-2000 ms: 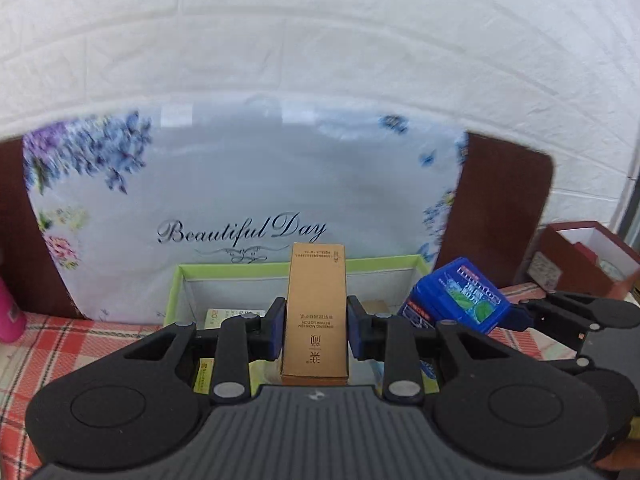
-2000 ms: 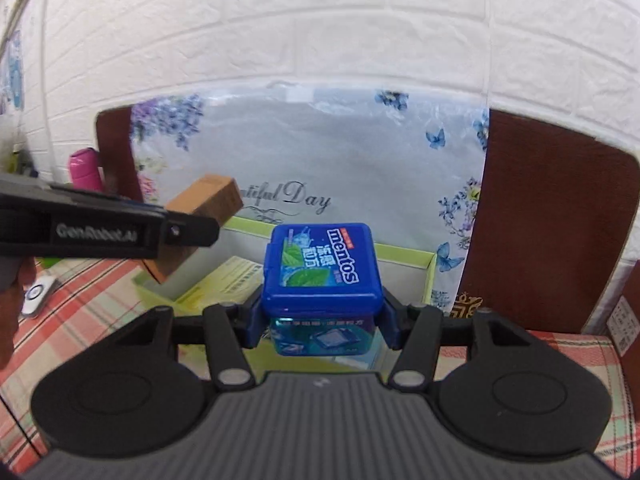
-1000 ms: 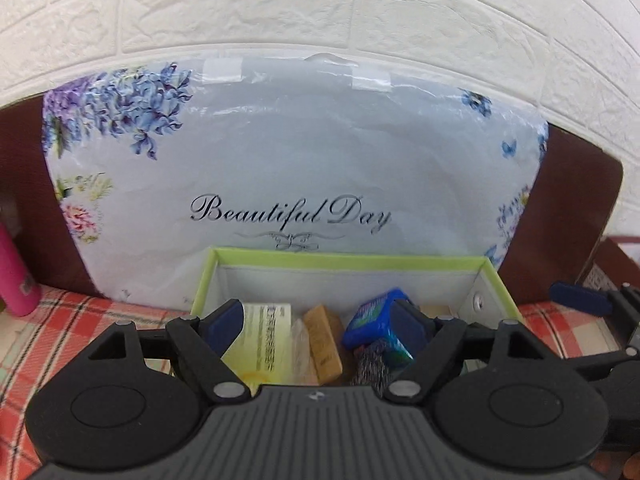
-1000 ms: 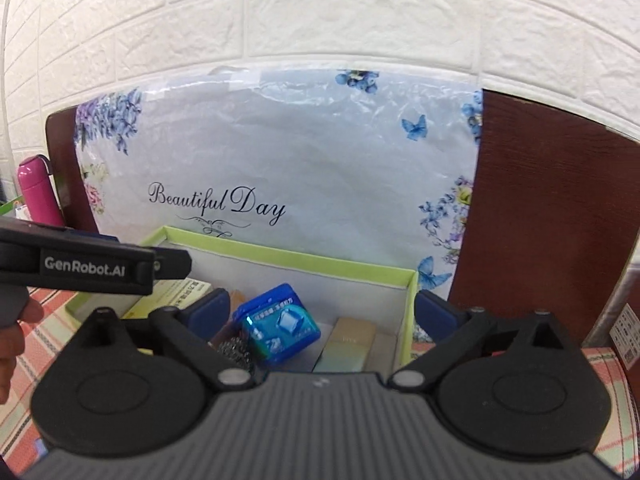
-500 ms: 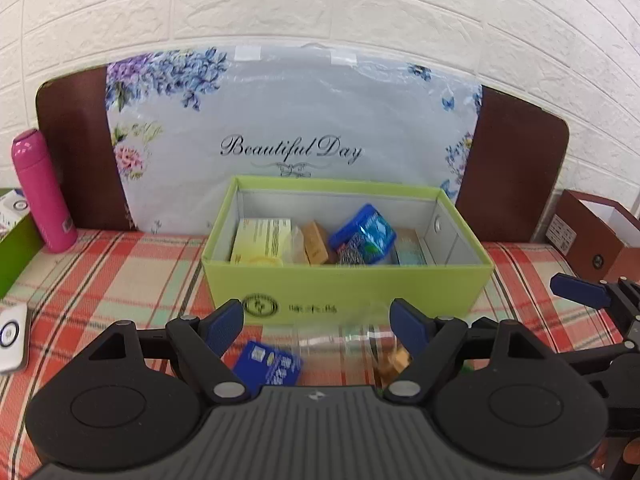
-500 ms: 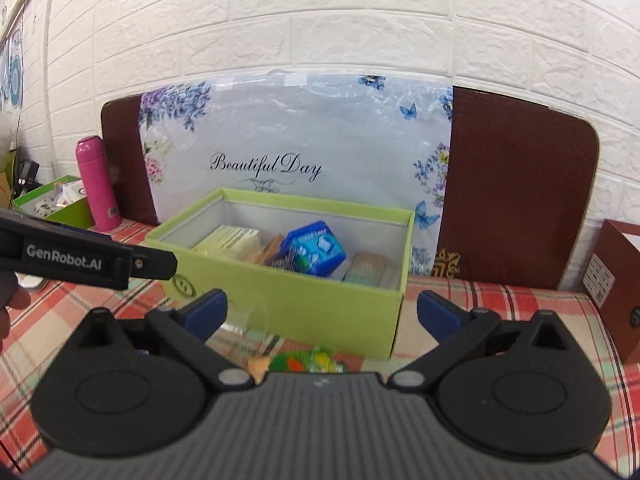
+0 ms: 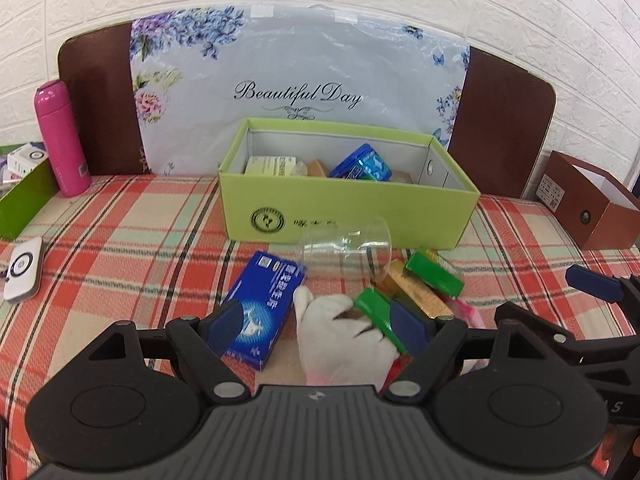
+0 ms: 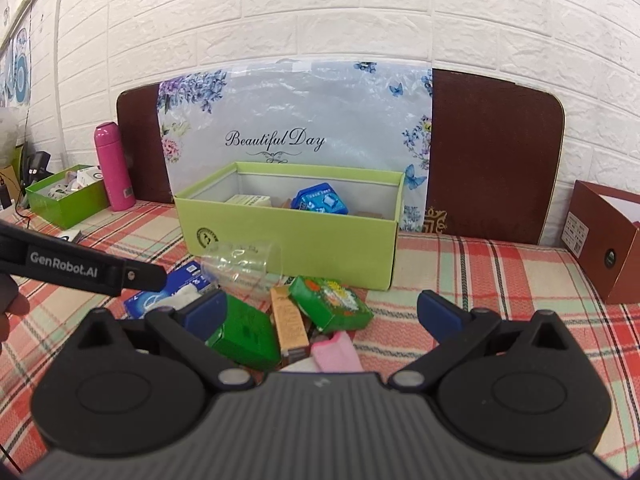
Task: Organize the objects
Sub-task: 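Return to the pile and grasp the white glove with the left tool, then lift the white glove with the left tool while the right grasps the barcode box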
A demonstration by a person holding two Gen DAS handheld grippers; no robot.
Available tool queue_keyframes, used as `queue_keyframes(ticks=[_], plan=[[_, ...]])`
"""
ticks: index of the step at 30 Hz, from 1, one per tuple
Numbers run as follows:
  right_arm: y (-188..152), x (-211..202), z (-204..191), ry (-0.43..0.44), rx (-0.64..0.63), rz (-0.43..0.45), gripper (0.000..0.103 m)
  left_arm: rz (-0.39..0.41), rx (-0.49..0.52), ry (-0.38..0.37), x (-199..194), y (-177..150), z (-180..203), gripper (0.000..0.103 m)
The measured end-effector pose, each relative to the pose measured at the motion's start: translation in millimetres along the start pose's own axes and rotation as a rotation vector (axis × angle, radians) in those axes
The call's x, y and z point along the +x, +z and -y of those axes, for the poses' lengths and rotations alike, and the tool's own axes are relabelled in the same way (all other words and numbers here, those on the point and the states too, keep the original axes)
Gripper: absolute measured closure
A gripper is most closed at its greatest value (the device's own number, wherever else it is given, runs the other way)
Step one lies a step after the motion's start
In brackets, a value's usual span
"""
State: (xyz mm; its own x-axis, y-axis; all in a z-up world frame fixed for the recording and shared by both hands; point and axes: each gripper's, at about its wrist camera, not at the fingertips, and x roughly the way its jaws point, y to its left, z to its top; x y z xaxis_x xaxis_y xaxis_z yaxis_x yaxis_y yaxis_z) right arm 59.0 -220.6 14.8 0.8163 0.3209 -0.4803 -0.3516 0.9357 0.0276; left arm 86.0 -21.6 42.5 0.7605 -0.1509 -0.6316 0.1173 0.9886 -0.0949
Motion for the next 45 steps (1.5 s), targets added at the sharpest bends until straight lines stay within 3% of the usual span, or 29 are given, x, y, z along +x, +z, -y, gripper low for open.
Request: queue_keyframes(ticks=[11, 21, 25, 27, 29, 31, 35, 38, 41, 45], plan=[[-28.0, -2.4, -19.1, 0.051, -0.01, -0.069, 0.0, -0.045, -0.06, 0.03, -4.1, -27.7, -26.5, 0.02], [-56.6, 17.9, -60.1, 0.182, -0.08, -0.13, 0.004, -0.048, -0.059, -0.026, -9.8, -47.6, -36.6, 0.02], [-64.9, 25.6, -76.5, 0.222, -0.124, -0.153, 0.024, -0.03, -0.044, -0.069, -14.6, -47.6, -34.6, 0.02], [-70.0, 30.5, -83.3, 0.242, -0.142, -0.177, 0.039, -0.026, -0.027, -0.098, -15.1, -47.2, -30.8, 0.02], [-73.4, 34.6, -86.2, 0.257, -0.143, -0.2, 0.067, -0.026, -0.008, -0.118, -13.6, -46.5, -25.3, 0.02], [-75.8, 34.2, -85.8, 0.266, -0.138, -0.201, 0.075, -0.025, 0.014, -0.139, -9.4, -45.9, -19.9, 0.021], [-76.7, 24.7, -80.7, 0.283, -0.155, -0.218, 0.079, -0.048, 0.022, -0.152, 11.5, -41.4, -14.3, 0.036], [-79.9, 13.0, -75.3, 0.287, -0.155, -0.233, 0.08, -0.088, 0.01, -0.176, 27.2, -39.2, -16.6, 0.069], [-84.0, -1.9, -67.2, 0.296, -0.138, -0.246, 0.08, -0.097, 0.001, -0.177, 28.0, -39.2, -23.7, 0.092], [-88.6, -17.5, -55.1, 0.303, -0.114, -0.271, 0.08, -0.124, 0.007, -0.192, 13.5, -49.0, -38.5, 0.094]])
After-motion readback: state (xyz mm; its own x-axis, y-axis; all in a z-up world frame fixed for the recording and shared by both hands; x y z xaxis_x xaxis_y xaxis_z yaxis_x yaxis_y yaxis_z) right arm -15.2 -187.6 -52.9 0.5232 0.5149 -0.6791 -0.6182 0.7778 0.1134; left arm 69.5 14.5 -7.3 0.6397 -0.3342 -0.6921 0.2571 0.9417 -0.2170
